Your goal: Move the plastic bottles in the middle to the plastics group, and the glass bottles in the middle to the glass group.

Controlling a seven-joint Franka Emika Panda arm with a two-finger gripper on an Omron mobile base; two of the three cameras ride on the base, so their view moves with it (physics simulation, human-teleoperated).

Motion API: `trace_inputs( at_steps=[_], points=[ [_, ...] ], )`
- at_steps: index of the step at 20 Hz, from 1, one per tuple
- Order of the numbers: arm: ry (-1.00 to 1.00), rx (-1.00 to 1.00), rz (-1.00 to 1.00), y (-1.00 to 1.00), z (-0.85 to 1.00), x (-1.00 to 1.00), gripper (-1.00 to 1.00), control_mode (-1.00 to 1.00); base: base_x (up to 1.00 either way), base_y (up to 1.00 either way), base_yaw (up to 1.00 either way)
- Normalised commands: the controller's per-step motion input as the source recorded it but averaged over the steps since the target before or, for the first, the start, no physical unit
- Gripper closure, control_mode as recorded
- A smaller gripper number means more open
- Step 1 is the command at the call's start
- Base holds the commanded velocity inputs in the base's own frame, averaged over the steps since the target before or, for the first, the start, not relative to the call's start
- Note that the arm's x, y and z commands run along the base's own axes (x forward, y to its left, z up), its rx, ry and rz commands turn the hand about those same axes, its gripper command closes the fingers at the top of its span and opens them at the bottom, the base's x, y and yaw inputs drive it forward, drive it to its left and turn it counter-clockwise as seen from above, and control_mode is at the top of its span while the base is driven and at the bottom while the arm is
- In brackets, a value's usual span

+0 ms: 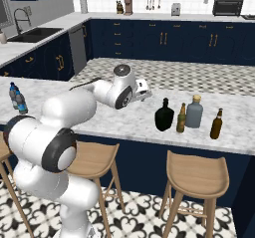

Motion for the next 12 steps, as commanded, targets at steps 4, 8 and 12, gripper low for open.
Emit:
trace_inputs(
  at_steps=[4,8,12],
  points=[
    [0.01,0.00,0.00,0.27,0.00,-0.74,-1.00,-1.00,0.00,0.00,0.00],
    [-0.23,0.00,0.00,0.29,0.31,-0.69,-1.00,-1.00,0.00,0.00,0.00],
    [-0.23,0.00,0.00,0.07,0.47,-0.59,-1.00,-1.00,0.00,0.00,0.00]
  ],
)
